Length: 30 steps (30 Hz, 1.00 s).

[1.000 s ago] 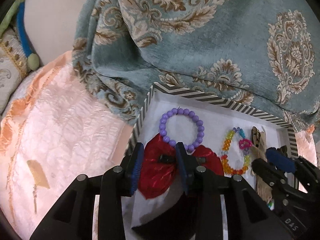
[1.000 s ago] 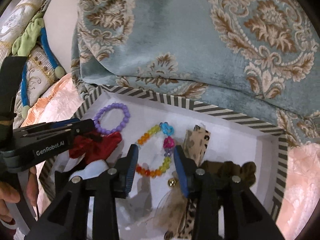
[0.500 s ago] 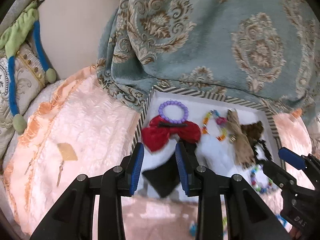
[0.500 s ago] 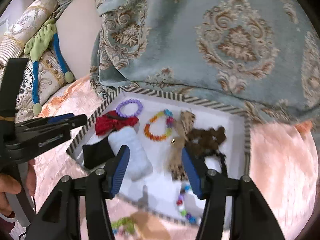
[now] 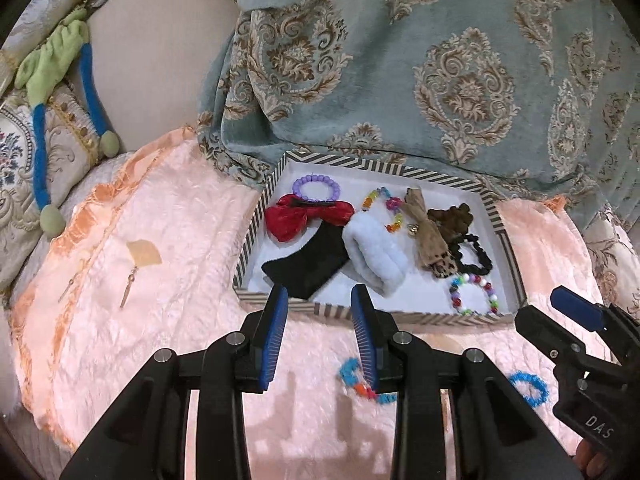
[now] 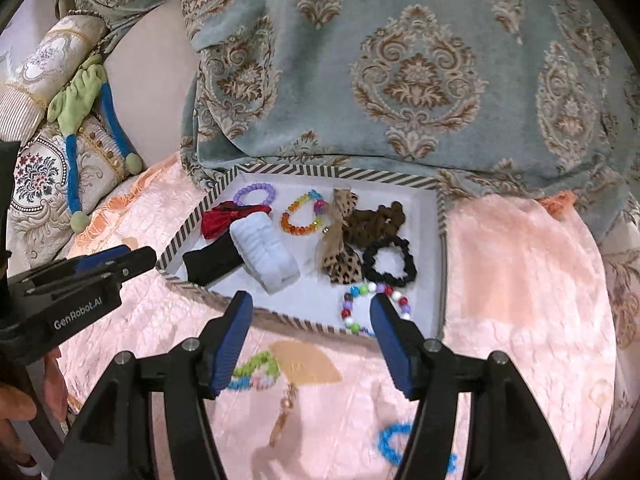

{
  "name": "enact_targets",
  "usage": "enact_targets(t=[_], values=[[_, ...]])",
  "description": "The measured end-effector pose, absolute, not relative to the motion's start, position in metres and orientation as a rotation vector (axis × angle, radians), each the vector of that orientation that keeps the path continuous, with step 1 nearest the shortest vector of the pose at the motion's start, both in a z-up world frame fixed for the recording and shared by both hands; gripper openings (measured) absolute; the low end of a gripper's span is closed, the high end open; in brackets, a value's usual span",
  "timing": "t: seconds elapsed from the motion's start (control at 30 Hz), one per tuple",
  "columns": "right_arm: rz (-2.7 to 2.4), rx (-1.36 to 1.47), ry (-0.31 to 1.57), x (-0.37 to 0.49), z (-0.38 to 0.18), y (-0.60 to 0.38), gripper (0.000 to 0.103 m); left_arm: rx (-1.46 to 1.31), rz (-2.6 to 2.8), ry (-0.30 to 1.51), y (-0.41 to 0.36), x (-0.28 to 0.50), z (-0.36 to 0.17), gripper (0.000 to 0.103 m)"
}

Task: Organize jewelry
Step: 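Move both tools back toward the remaining bracelets on the bed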

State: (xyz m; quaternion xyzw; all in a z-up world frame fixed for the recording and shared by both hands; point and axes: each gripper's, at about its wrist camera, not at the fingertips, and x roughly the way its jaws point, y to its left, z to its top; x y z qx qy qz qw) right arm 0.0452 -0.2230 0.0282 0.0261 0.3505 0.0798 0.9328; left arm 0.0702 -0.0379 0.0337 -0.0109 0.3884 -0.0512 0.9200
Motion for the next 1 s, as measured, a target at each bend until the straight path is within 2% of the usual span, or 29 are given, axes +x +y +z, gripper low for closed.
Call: enact_targets(t=[0.13, 0.47, 1.0], values=[[0.149, 0.041, 0.707, 0.024, 0.033, -0.227, 0.068, 0.008, -0.108, 0.774, -0.046, 0.049, 0.040, 0.016], [0.130, 0.053, 0.679, -0.016, 0.042, -0.245, 0.069, 0.014, -0.114, 0.764, -0.053, 0.019, 0.045, 0.016], [0.112, 0.058, 0.699, -0.038, 0.034, -0.267, 0.069, -0.032, -0.132, 0.813, -0.045, 0.010, 0.038, 0.016]])
